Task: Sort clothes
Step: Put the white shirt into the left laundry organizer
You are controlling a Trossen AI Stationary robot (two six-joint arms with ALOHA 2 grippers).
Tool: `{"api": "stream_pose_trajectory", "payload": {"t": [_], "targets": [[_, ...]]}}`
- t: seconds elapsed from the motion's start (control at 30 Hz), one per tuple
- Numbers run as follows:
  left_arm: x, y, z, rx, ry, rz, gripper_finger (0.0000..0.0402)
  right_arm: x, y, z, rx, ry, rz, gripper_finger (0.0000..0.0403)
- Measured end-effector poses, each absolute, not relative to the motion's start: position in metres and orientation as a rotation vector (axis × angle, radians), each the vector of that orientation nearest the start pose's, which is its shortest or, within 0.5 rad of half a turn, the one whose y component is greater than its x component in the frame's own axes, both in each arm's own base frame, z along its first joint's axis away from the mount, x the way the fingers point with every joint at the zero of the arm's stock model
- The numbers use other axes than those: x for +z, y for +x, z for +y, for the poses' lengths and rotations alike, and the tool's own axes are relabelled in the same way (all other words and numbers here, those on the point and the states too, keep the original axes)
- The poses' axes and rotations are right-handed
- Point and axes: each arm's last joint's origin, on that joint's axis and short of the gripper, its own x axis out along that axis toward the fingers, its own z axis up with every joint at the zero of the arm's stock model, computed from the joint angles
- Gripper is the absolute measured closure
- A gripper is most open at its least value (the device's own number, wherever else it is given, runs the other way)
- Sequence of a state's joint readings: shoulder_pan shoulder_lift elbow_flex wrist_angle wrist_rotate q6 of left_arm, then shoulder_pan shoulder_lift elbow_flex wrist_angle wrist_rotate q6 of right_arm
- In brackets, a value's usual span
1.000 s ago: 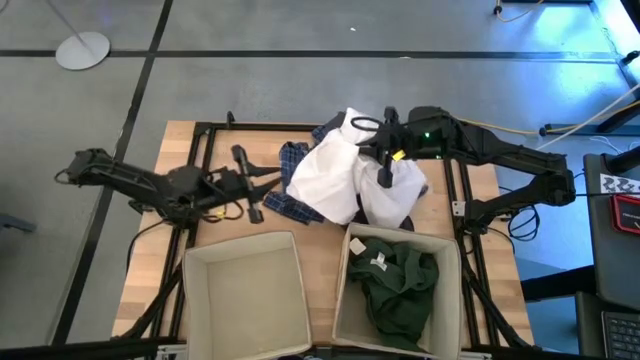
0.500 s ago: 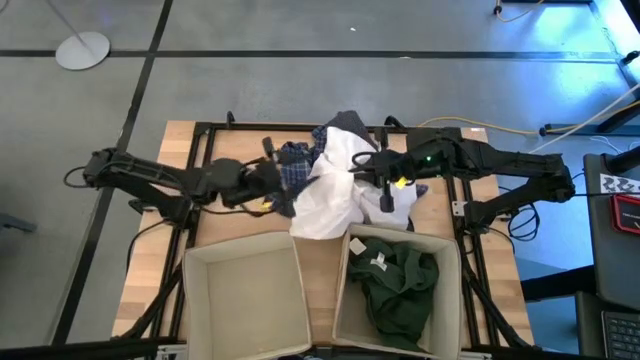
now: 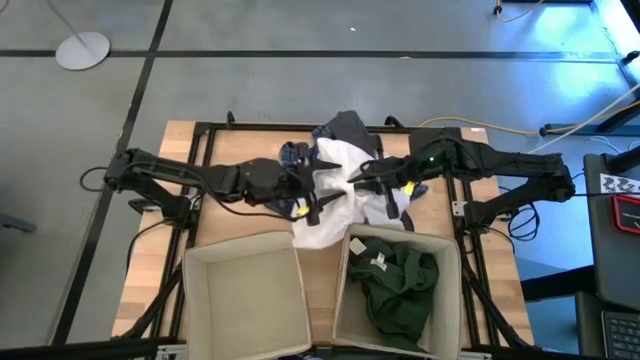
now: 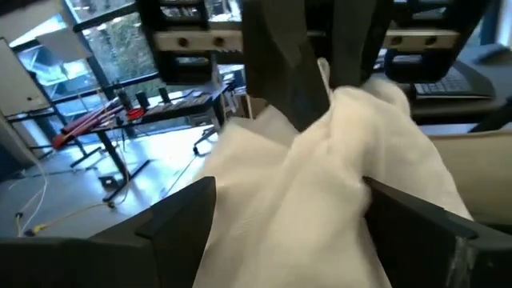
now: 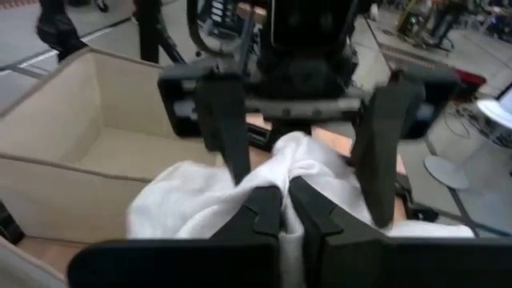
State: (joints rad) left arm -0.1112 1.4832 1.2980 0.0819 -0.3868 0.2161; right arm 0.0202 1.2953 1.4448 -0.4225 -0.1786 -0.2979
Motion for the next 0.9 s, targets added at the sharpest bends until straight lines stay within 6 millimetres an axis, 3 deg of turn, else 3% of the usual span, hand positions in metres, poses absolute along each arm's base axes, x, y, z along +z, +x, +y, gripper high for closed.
{"api": "stream_pose_trajectory", "payload": {"t": [0.23,0.4,0.53,0.7,0.8,0.9], "targets": [[0.362,0.360,-0.033,0.085,0.222,0.048,0.0108,0.426,0.281,0.012,0.259,-0.290,0.215,0.0391],[0.358,0.365,-0.031,0.077,0.223,0.045,0.0118,0.424,0.288,0.012,0.276,-0.292,0.200,0.0391],[0.356,0.365,-0.029,0.081,0.216,0.057,0.0180,0.421,0.292,0.012,0.265,-0.269,0.208,0.0391],[0.357,0.364,-0.032,0.074,0.230,0.057,0.0298,0.420,0.295,0.011,0.247,-0.216,0.214,0.0381],[0.356,0.364,-0.034,0.086,0.277,0.069,0.0368,0.421,0.293,0.011,0.238,-0.180,0.216,0.0348],[0.356,0.363,-0.035,0.121,0.280,0.072,0.0378,0.426,0.287,0.010,0.192,-0.173,0.212,0.0298]]}}
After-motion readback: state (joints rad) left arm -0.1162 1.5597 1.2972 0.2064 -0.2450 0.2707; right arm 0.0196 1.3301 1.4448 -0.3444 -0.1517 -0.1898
